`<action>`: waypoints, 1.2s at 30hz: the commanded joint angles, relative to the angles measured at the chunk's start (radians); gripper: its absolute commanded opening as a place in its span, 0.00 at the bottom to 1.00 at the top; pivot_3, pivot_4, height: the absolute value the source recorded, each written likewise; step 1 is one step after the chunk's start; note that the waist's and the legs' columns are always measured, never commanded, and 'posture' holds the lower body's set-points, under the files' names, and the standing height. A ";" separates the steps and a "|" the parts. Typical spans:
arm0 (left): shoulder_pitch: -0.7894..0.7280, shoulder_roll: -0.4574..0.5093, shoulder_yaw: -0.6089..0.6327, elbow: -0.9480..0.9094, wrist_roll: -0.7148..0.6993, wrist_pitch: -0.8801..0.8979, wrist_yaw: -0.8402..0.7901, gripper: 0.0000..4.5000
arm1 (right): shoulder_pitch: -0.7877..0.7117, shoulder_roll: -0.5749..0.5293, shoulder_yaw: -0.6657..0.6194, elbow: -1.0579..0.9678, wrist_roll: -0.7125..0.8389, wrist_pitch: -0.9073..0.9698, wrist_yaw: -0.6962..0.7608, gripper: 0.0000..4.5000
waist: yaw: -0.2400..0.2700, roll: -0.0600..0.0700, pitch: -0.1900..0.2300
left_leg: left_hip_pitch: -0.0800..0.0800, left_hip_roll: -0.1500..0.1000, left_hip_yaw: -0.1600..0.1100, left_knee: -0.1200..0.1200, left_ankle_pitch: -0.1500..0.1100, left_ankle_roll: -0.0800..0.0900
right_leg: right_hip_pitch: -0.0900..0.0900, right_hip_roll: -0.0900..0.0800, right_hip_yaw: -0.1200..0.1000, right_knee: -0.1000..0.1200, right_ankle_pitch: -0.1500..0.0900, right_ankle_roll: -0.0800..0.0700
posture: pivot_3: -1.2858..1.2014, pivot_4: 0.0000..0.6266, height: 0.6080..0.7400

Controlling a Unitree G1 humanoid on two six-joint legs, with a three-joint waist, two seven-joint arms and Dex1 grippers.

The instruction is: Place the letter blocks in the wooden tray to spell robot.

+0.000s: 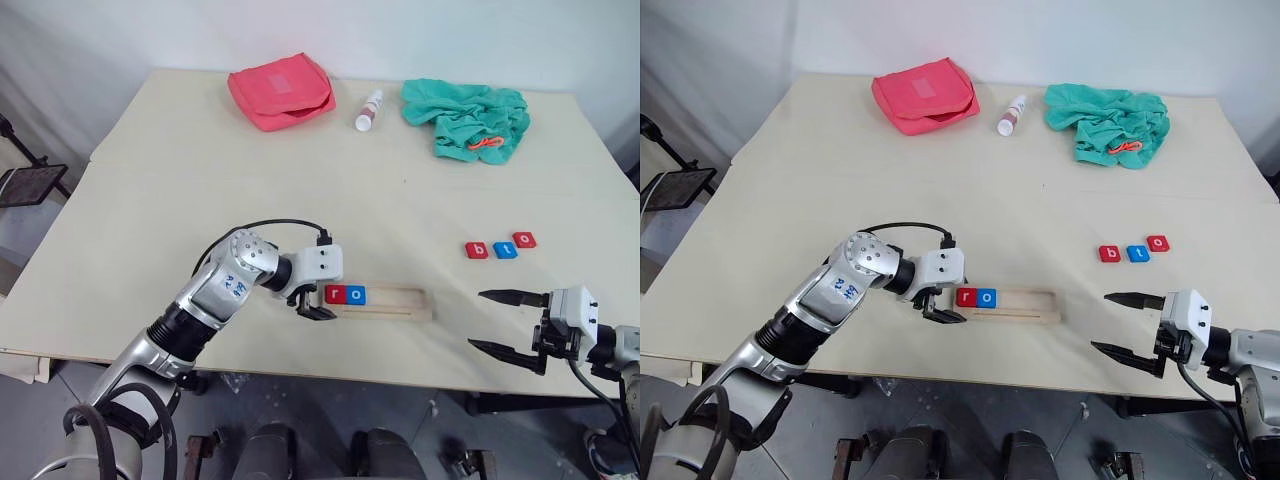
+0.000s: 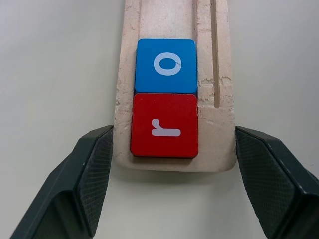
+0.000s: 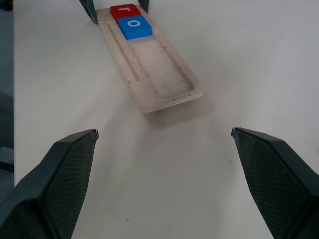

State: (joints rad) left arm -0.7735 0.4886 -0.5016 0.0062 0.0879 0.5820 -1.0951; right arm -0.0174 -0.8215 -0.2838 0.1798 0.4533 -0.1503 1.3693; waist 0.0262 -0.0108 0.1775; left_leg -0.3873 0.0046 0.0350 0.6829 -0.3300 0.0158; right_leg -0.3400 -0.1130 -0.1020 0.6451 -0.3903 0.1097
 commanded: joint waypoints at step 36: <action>0.141 -0.013 0.555 0.348 -0.398 -0.745 -0.132 0.99 | 0.055 0.084 -0.122 -0.250 -0.016 0.266 -0.496 1.00 | -0.002 0.000 0.000 | 0.001 -0.002 0.000 0.000 0.000 0.000 | -0.001 -0.001 -0.005 0.001 0.000 0.001 | 0.52 0.24 1.00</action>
State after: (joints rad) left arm -0.6435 0.4715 0.0377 0.3348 -0.2941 -0.0659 -1.1925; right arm 0.0465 -0.7460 -0.3599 -0.0268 0.4386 0.0921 0.9452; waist 0.0242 -0.0105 0.1774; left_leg -0.3867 0.0029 0.0351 0.6829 -0.3299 0.0160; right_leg -0.3405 -0.1141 -0.1068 0.6464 -0.3899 0.1104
